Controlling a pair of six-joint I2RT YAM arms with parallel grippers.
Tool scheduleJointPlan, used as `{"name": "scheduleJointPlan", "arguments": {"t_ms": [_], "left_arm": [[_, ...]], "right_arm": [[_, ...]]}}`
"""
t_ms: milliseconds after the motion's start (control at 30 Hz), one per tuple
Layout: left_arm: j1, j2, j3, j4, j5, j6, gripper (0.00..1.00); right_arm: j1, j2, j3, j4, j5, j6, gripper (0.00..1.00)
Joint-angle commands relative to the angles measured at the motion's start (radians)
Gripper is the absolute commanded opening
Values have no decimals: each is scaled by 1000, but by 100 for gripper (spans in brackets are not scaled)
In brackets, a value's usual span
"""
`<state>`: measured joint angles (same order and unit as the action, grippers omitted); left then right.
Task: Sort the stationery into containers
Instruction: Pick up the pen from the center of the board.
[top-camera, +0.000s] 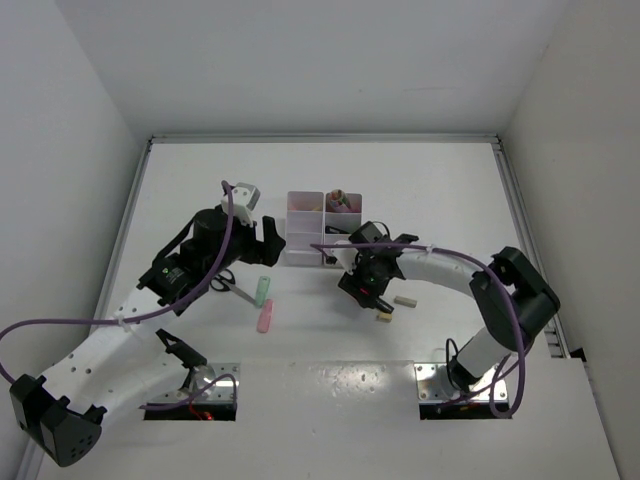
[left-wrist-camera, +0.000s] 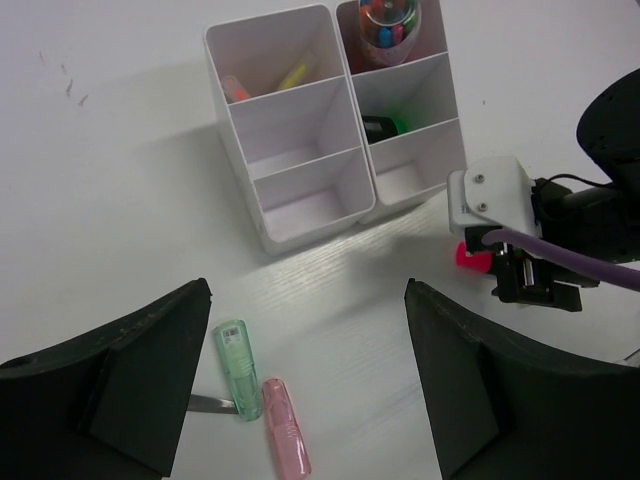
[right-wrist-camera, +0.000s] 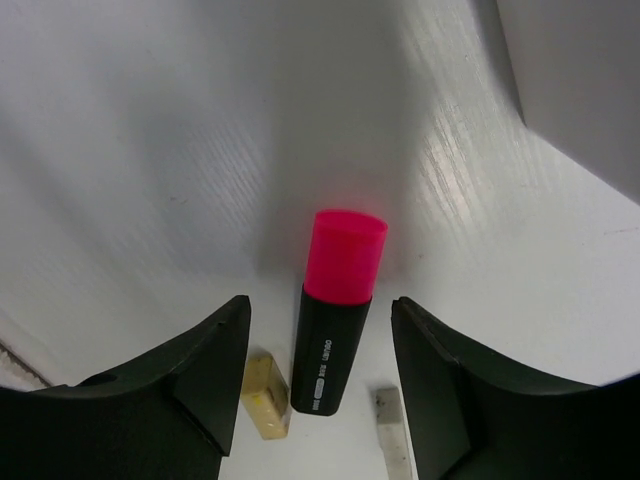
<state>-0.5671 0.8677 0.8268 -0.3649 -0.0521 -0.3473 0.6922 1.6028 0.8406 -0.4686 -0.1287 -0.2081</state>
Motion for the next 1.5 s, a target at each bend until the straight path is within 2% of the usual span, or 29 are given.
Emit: {"name": "scheduleJointPlan", "arguments": {"t_ms": [0, 167, 267, 300, 467, 500, 600, 633, 767, 900, 1000, 1133, 1267, 1467], "left_arm": [[10, -7, -3, 32, -3, 5, 85], [10, -7, -3, 32, -3, 5, 85], [10, -16, -3, 32, -3, 5, 85], [10, -16, -3, 32, -3, 5, 85], [10, -16, -3, 32, -3, 5, 85], [10, -16, -3, 32, -3, 5, 85], [10, -26, -3, 32, -3, 5, 85], [10, -26, -3, 32, -3, 5, 85], [10, -26, -3, 32, -3, 5, 85], [10, -26, -3, 32, -3, 5, 85], [10, -16, -3, 32, -3, 5, 85], [10, -16, -3, 32, -3, 5, 85], [10, -16, -3, 32, -12, 5, 85], [10, -16, -3, 32, -21, 5, 85]], "right_arm": [[21, 17, 23, 36, 34, 16, 58], [30, 38, 23, 45, 34, 16, 56], [30, 49, 23, 45, 43, 16, 50], [30, 58, 23, 45, 43, 7, 45], [30, 82, 23, 25, 34, 7, 41], [30, 82, 23, 25, 25, 7, 34], [30, 82, 23, 16, 15, -2, 23], [30, 82, 23, 16, 15, -2, 15], [30, 4, 67, -62, -81, -54, 0], [30, -169, 159, -126, -230, -132, 0], [30, -217, 283, -136, -242, -180, 0], [12, -170, 426, -116, -194, -220, 0], [24, -118, 439, 11, -112, -273, 0], [24, -6, 463, 166, -136, -437, 0]]}}
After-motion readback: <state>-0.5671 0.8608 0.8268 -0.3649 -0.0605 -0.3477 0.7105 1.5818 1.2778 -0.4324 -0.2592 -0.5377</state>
